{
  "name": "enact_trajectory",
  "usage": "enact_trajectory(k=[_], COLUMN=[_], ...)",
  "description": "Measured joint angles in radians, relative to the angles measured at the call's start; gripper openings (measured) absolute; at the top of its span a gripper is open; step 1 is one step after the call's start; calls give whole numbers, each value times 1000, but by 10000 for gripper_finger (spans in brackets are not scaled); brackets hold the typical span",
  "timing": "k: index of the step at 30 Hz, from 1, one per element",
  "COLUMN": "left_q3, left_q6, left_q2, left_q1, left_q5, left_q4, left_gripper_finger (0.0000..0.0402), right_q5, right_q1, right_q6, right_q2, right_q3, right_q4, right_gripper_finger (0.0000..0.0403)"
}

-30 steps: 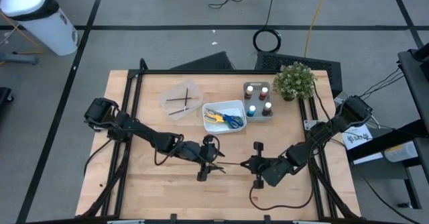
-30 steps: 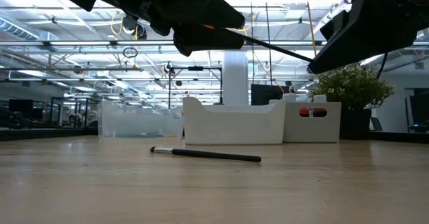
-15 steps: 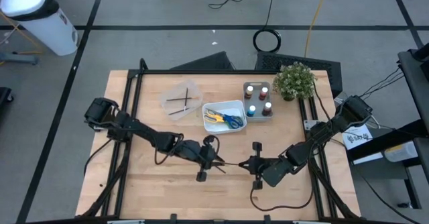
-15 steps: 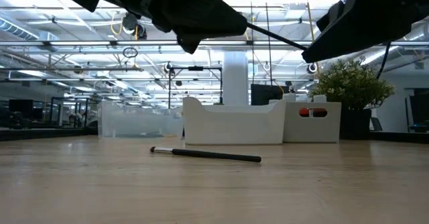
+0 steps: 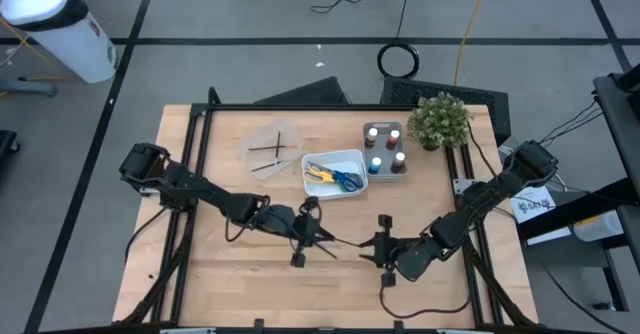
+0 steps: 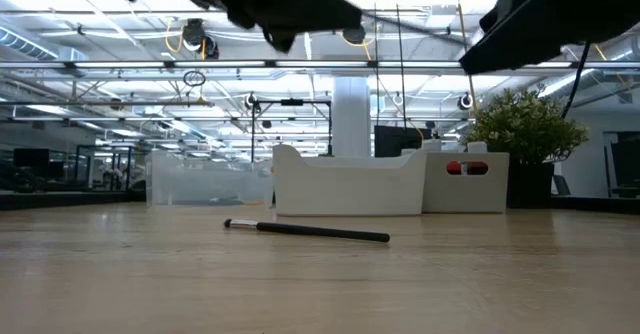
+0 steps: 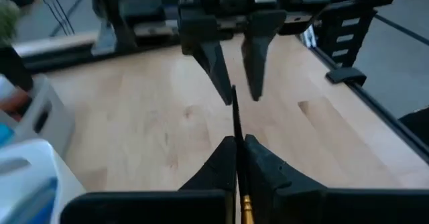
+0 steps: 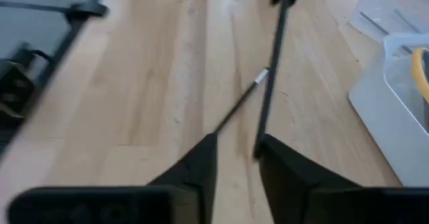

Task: Pick & Place Paint Supplies
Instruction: Put the gold paint brush in the transparent bin

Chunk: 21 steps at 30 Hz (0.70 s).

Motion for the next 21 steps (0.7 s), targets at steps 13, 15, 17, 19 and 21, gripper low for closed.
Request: enact_trajectory(k=[13,15,17,19,21], left_q3=[-271,-380,-488,-580,-654], left_q6=[41,15,-15,-48,-77], left_q2=[-316,-388,-462,-528,-578], left_q1=[-8,5,23,47,77], left_q5=[-297,-339,-384,-450,-508], left_q4=[66,135,228,301,345], left_gripper_finger=[10,10,10,10,10], right_q5=[-99,-99,-99,-97,-96], right_q1=[47,51,51,49,42], right_q6=[23,17,10,0,-2], right_q2=[-103,-103,-103,-103,-103], right_q3=[0,0,0,0,0], right_q4=[2,1,2,6,14], right_gripper_finger=[175,173,170,167,165])
